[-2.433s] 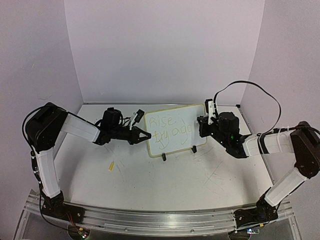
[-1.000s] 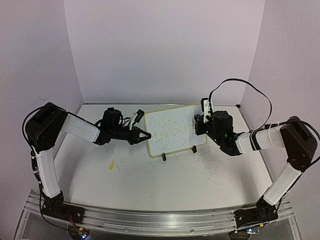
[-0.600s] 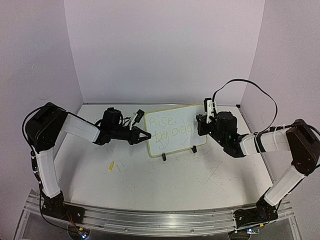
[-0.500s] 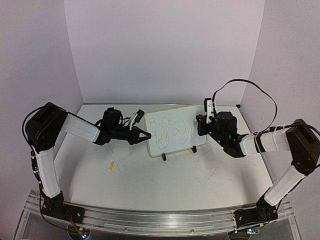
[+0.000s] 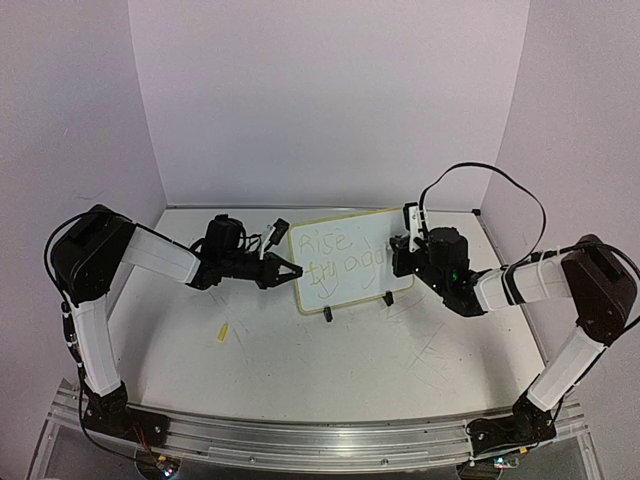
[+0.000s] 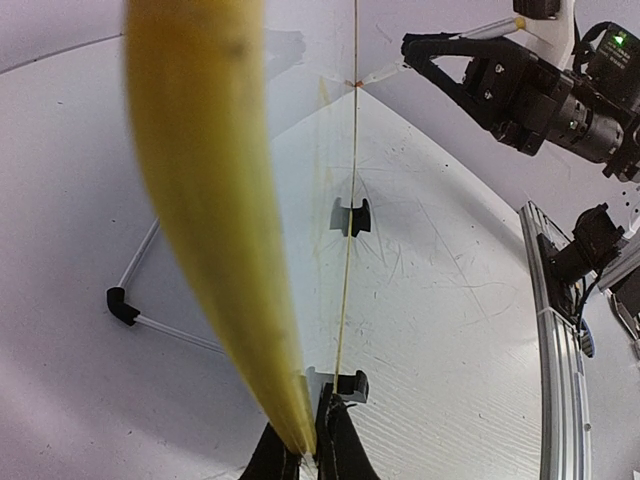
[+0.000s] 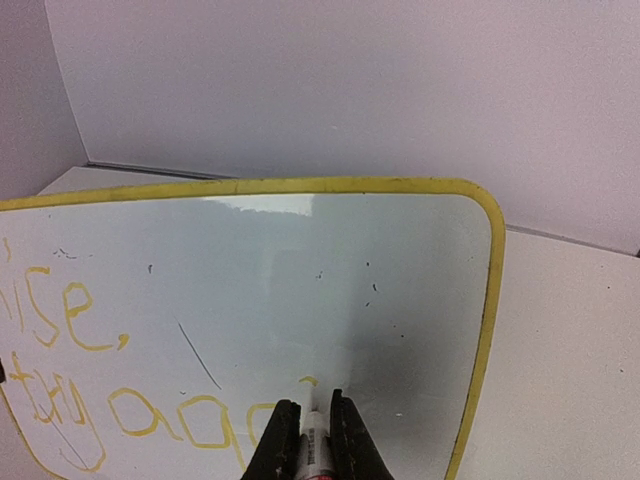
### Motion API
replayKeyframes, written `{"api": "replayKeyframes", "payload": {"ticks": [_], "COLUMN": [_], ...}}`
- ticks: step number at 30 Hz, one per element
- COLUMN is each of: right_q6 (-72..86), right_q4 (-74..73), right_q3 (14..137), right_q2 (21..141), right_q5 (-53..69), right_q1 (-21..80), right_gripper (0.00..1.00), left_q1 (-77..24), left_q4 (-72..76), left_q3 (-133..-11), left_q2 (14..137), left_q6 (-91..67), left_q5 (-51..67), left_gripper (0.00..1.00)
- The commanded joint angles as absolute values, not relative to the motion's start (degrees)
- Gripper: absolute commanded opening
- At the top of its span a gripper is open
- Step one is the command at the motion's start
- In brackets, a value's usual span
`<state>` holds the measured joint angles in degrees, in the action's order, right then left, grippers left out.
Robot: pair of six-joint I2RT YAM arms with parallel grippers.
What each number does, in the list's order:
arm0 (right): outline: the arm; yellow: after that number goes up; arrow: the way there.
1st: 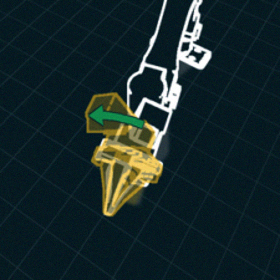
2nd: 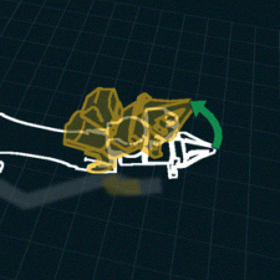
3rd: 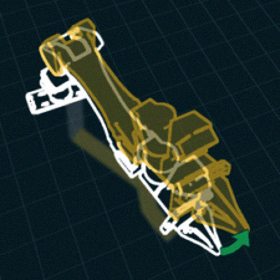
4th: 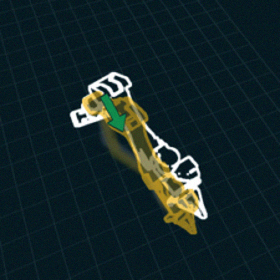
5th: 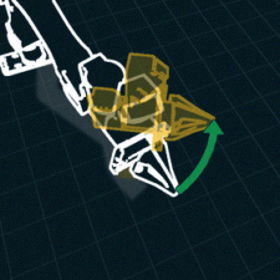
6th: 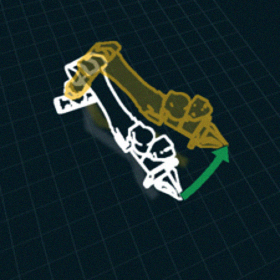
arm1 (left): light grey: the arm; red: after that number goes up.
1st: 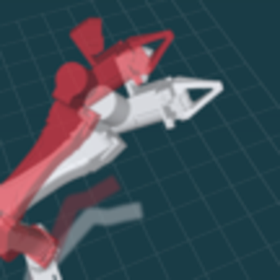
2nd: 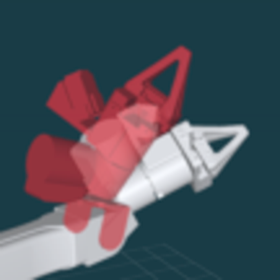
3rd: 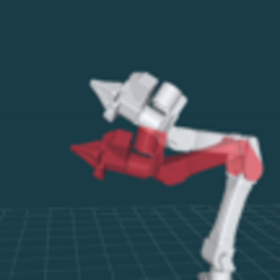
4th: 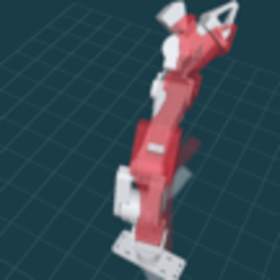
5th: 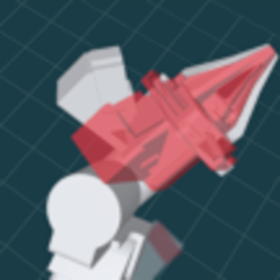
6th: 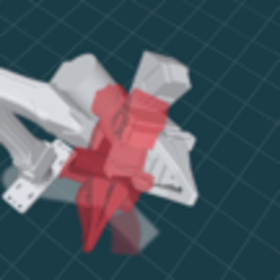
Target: Write a sentence on the whiteboard
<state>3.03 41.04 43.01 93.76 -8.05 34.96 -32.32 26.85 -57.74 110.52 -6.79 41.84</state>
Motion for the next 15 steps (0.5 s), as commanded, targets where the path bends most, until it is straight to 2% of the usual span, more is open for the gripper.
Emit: {"api": "replayKeyframes", "payload": {"ticks": [1, 15], "right_q6": [3.0, 2.9], "right_q4": [42.9, 42.8], "right_q3": [45.3, 45.4], "right_q2": [94.3, 96.4], "right_q5": [-8.2, -9.6], "right_q1": [34.9, 34.9], "right_gripper": [0.0, 0.0], "left_q1": [-31.3, -31.3], "left_q4": [20.7, 20.7], "left_q3": [-58.0, -57.9], "left_q2": [111.6, 111.7], "left_q6": [-0.8, -0.7], "left_q5": [32.2, 32.2], "left_gripper": [0.0, 0.0]}}
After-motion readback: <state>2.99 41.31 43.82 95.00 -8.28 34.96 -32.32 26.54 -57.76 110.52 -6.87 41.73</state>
